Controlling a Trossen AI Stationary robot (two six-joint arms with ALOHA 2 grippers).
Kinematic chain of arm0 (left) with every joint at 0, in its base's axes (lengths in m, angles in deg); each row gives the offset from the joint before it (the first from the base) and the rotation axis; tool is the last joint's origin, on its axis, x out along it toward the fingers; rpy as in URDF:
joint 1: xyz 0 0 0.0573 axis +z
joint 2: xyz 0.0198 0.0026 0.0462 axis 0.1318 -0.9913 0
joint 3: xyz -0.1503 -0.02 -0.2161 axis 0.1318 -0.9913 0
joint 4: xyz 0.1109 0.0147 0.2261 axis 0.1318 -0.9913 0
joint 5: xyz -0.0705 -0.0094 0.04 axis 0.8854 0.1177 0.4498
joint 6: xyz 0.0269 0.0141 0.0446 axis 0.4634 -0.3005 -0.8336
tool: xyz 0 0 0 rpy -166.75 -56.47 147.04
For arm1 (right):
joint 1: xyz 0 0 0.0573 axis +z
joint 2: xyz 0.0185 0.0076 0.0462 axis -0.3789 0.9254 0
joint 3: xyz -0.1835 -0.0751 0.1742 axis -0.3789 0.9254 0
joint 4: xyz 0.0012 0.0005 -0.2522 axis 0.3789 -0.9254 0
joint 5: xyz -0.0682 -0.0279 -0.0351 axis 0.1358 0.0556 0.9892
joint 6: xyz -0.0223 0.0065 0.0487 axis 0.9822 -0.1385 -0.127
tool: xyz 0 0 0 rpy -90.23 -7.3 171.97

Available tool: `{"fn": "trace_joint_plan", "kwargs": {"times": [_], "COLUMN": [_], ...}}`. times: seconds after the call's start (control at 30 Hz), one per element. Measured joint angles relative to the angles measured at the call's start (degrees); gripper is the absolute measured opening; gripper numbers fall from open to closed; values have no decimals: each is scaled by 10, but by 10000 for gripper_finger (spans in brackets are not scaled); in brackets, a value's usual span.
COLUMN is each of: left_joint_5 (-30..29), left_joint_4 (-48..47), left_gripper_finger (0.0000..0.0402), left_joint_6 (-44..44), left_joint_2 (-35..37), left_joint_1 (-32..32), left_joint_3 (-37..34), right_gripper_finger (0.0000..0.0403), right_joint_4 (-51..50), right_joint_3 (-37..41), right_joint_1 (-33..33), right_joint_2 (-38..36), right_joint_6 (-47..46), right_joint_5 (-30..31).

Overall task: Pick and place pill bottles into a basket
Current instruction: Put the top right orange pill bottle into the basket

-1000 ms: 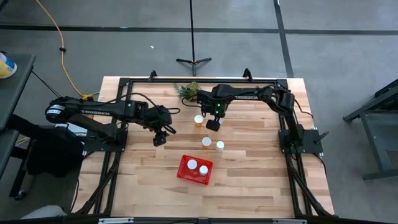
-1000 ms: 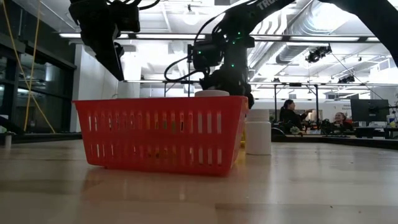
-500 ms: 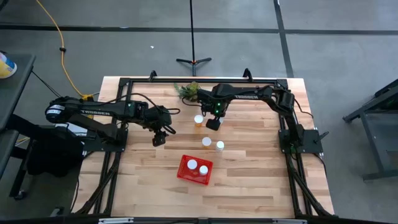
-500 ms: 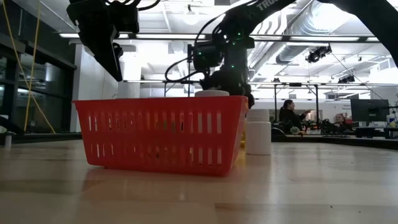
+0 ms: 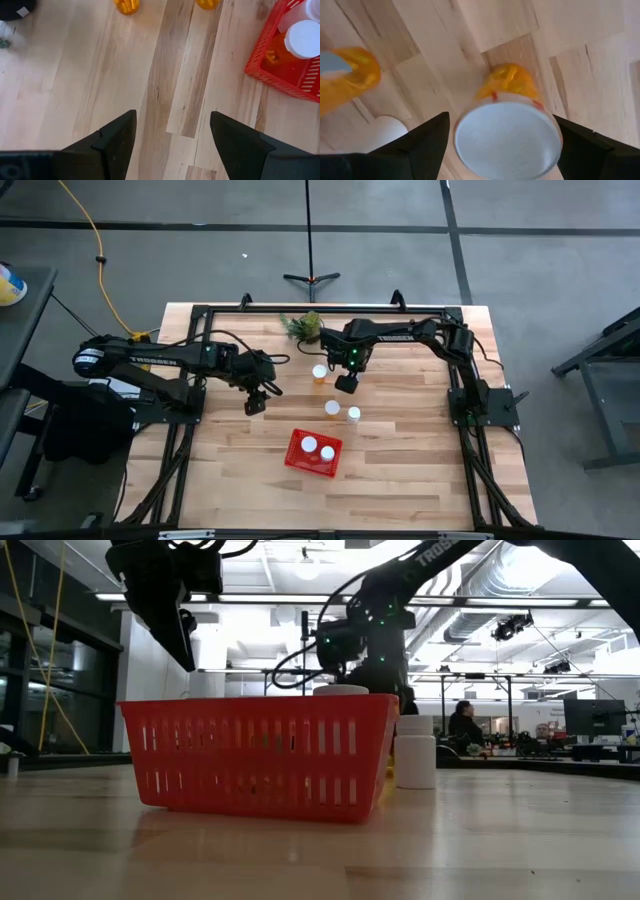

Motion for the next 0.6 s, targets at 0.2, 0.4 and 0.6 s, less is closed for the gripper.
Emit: {"fn": "trace_joint_plan", "kwargs": {"times": [0.2, 0.4, 0.6], "left_joint_5": [0, 0, 0], "left_joint_4": [0, -1, -2], "left_gripper_finger": [287, 287, 287], "left_joint_6": [0, 0, 0], "left_joint_2": [0, 0, 0], "left_joint_1": [0, 0, 0], "left_joint_3": [0, 0, 0], "right_gripper_finger": [307, 307, 300], "right_joint_4": [24, 28, 26], "right_joint_3": [0, 0, 0], "right_joint_1": [0, -1, -1], "right_joint_2": [0, 0, 0], "right_joint_6": [-5, -2, 1], "right_joint_5": [3, 3, 6]}}
